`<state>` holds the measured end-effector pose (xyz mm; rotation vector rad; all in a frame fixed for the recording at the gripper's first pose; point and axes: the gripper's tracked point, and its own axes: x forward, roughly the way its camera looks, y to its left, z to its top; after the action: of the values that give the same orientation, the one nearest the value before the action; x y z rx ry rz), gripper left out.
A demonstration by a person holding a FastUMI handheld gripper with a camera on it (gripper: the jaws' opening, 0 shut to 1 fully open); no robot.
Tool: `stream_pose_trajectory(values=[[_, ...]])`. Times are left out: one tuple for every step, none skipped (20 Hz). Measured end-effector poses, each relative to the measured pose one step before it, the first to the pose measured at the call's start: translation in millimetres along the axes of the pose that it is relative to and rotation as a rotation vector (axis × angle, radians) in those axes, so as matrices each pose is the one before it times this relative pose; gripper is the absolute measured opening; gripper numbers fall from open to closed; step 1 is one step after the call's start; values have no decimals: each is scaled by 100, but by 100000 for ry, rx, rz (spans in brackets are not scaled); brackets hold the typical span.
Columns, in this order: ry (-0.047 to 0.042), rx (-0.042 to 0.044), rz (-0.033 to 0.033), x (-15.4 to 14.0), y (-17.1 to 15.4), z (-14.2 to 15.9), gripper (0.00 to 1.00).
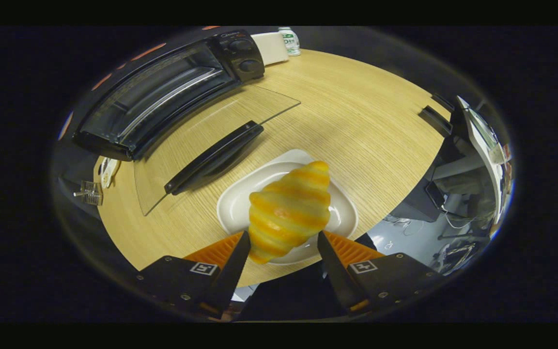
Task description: Open the toaster oven, put the food inside, and close the toaster oven door.
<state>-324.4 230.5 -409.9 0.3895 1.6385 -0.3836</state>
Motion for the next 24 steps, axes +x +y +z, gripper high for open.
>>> stream_pose_trajectory(values=[[571,348,470,271,123,-143,83],[510,322,767,200,170,-40,80],[369,531,915,83,104,-30,75],[-26,-378,1377,-6,175,100,72],[145,-181,2260,4,201,-101,64],[-93,20,2129,-78,115,96,58],[70,990,2176,-118,-41,-56,49],[576,151,2550,-17,89,-65,43],[414,769,2868,6,67,-17,36],[227,1189,2549,-217,45,39,33],[143,991,1828,-339,-28,33,29],[-383,1115,1963,-294,120,199,29],[-663,104,1904,-265,212,170,29],[-424,-484,1639,-483,146,213,29],[-612,-444,1980,-643,81,-76,29],[-741,-558,1540,-663,115,166,29],[-876,-378,1723,-727,117,31,29],[-657,-100,2469,-691,334,206,29],[-923,593,3084,-735,437,248,29],[-1058,359,3100,-656,559,409,29],[-2149,-933,3437,-588,643,519,29],[-2155,-1447,2484,-549,533,593,29],[-1781,-1080,2941,-435,625,352,29],[-1585,-771,3378,-324,738,440,29]])
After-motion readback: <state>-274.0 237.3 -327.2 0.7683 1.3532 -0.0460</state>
